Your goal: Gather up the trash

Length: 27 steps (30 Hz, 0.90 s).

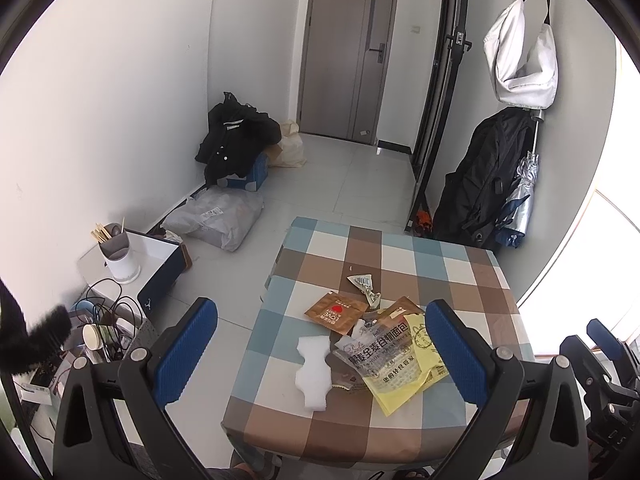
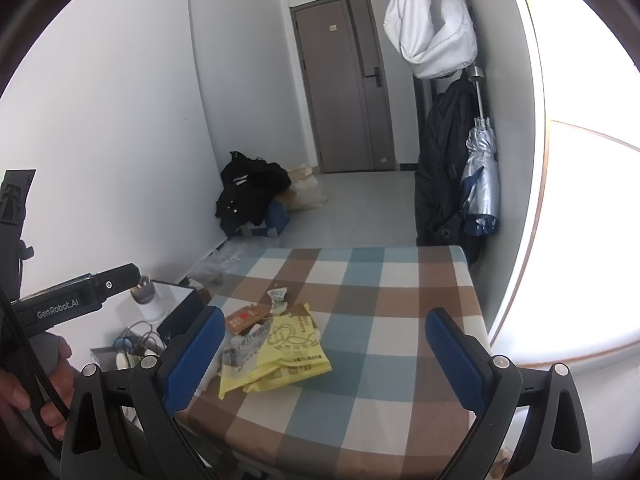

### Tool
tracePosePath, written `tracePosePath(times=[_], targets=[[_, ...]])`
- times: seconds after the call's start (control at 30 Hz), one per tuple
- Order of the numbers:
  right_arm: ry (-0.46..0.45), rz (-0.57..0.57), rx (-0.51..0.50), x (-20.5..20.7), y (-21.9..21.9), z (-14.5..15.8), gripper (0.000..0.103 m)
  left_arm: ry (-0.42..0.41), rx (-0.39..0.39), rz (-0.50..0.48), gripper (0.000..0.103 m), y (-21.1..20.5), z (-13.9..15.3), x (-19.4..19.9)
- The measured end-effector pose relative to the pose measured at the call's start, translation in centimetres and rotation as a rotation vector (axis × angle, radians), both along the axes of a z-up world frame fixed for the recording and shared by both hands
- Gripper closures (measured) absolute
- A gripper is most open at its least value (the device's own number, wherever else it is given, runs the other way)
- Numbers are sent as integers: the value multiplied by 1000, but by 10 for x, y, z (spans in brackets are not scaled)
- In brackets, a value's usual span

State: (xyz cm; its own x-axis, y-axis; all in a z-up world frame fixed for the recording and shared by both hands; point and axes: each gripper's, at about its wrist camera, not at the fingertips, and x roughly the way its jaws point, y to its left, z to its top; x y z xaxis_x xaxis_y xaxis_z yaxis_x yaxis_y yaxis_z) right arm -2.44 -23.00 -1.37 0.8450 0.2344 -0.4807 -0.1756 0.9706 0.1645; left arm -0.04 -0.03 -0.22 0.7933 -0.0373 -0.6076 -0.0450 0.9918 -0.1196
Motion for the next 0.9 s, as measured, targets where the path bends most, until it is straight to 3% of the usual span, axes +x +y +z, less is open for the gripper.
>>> tracePosePath(times=[0.9], targets=[[2, 2, -4, 0, -2, -1, 2, -3, 12, -2, 1, -3, 0, -1]])
